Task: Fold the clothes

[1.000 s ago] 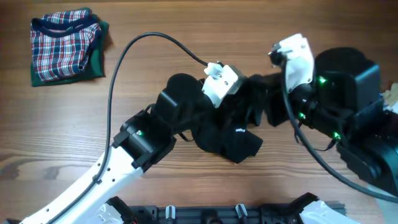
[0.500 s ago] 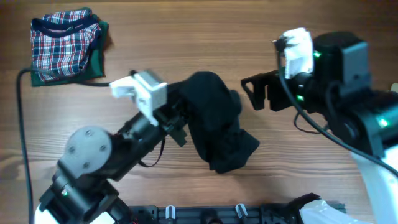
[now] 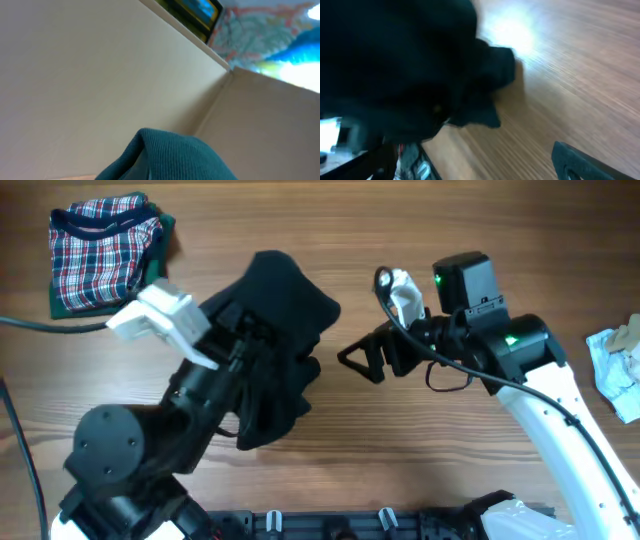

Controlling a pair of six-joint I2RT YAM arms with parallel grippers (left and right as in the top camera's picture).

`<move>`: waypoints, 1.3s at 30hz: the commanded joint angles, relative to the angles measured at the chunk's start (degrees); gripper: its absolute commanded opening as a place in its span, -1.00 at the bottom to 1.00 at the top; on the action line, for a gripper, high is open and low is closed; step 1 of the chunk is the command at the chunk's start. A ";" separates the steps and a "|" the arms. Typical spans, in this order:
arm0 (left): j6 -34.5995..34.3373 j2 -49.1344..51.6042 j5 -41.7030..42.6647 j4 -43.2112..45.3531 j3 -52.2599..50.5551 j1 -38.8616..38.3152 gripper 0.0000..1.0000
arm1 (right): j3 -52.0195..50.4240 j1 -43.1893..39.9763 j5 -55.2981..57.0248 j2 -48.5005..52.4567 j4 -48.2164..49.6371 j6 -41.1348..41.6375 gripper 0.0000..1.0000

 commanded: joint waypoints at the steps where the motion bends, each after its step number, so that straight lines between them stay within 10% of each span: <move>1: 8.81 0.02 10.93 -5.07 0.37 -0.22 -0.92 | -0.26 -0.22 -5.57 0.33 -4.20 -15.85 0.98; 8: 11.74 -0.52 15.56 -9.81 0.37 0.35 -0.92 | -0.44 -0.11 -8.55 0.35 -6.58 -23.21 0.98; 25: -3.56 -5.77 6.19 2.08 0.74 5.57 -0.92 | -19.28 -0.11 -26.51 1.20 39.78 17.68 0.89; 33: -3.82 -5.77 6.21 1.84 0.74 5.57 -0.92 | -19.61 3.87 -28.28 5.07 43.80 22.86 0.86; 39: -4.83 -5.77 6.19 0.74 0.74 5.57 -0.92 | -19.58 6.10 -29.42 7.39 52.76 26.21 -0.21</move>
